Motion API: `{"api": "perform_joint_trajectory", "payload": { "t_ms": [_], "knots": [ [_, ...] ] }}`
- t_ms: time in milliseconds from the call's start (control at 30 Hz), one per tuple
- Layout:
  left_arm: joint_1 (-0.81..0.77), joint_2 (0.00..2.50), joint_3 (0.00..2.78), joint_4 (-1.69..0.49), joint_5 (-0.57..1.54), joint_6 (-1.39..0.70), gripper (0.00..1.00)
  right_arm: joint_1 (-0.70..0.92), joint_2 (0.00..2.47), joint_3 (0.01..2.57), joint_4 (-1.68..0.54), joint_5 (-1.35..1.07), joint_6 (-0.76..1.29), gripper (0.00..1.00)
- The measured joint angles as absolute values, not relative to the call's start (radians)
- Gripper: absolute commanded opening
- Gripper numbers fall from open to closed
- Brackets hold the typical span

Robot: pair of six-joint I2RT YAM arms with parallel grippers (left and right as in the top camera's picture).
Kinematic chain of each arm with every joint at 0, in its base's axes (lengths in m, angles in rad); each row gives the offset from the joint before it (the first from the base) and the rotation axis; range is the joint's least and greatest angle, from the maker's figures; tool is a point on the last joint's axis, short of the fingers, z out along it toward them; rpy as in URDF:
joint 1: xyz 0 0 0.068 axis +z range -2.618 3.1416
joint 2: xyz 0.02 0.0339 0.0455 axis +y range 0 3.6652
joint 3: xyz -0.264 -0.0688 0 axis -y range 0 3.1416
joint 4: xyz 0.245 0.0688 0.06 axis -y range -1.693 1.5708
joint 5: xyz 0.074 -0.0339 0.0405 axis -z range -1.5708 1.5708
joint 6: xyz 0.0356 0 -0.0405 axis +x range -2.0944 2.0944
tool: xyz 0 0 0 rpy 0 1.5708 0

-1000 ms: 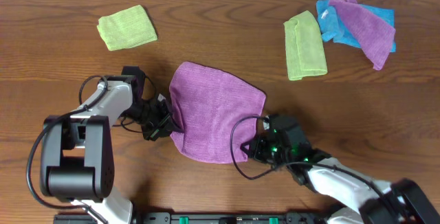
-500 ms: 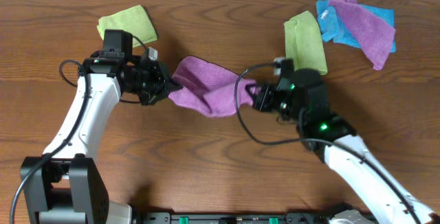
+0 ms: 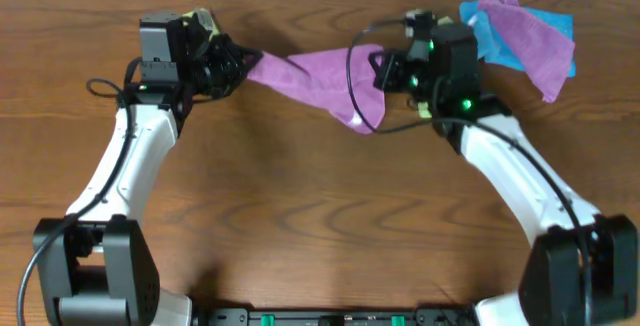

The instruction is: Fold the cloth

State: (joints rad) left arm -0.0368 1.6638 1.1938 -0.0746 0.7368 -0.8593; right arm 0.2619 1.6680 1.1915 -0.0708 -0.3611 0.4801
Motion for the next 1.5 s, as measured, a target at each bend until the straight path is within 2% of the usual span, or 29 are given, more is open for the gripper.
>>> {"api": "perform_joint_trajectory", "payload": {
  "t_ms": [200,433,767,1133,1333,1500],
  "knots": [
    [-0.029,1.756,1.222,-0.024,0.717,-0.898,0.06,0.245,1.788,1.353,-0.104,-0.361,0.429,0.02],
    [-0.002,1.841,1.395,-0.035,0.719,-0.904,0.06,0.210,1.837,1.428,-0.122,-0.357,0.381,0.02],
    [-0.001,1.842,1.475,-0.290,0.775,-0.771,0.06,0.188,1.837,1.438,-0.228,-0.371,0.335,0.02],
    [0.016,1.841,1.483,-0.336,0.834,-0.702,0.06,0.187,1.837,1.445,-0.248,-0.420,0.320,0.02],
    [0.016,1.838,1.569,-0.484,0.865,-0.653,0.06,0.187,1.805,1.445,-0.321,-0.434,0.307,0.02],
    [0.016,1.814,1.615,-0.743,0.864,-0.529,0.06,0.187,1.736,1.451,-0.472,-0.441,0.263,0.02]
  ]
}}
